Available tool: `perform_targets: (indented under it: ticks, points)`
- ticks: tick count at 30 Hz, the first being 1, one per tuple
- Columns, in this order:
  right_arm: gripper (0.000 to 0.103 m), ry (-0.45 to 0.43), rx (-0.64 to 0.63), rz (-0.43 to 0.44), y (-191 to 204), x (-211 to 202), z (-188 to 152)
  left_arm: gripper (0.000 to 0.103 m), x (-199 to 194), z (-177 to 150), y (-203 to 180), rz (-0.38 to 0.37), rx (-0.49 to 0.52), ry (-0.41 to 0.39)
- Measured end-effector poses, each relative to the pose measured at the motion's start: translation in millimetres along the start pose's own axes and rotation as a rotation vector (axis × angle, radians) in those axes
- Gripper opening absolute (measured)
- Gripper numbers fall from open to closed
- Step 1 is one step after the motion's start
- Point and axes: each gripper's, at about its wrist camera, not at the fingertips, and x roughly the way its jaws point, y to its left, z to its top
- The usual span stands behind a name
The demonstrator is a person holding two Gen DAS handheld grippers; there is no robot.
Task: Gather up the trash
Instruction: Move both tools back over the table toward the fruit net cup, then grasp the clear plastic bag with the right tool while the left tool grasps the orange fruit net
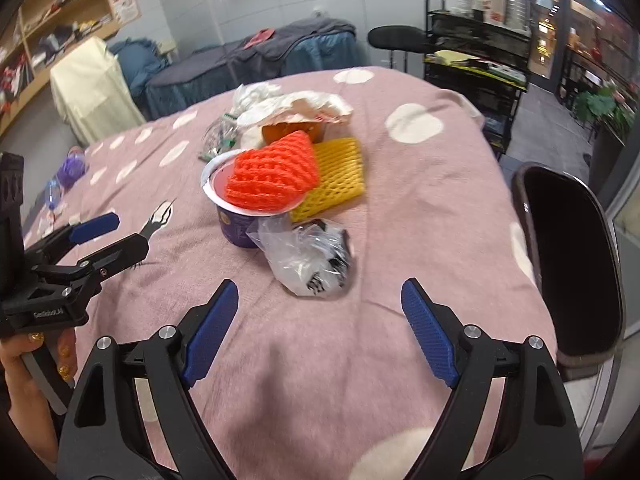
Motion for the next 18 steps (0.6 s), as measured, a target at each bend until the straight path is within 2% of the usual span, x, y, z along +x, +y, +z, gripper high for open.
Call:
perform_targets:
  ticks: [5, 9, 11, 12, 18]
  points:
    - [0.083, 0.08, -0.099, -0.022, 17, 29, 18, 0.097, 0, 5, 6, -0.013, 0.012, -0.002]
    - [0.082, 0.152, -0.124, -0.039, 21, 55, 28, 0.097, -1, 10, 11, -0.022, 0.011, -0.009]
    - [0.073, 0.168, -0.141, -0.052, 22, 64, 30, 0.097, 0, 12, 11, -0.031, 0.014, -0.006]
    - [0.06, 0.178, -0.149, -0.049, 23, 67, 31, 0.097, 1, 13, 11, -0.035, 0.018, -0.003]
    - [0.051, 0.164, -0.142, -0.031, 20, 62, 29, 0.097, 11, 19, 2, -0.054, 0.05, 0.013]
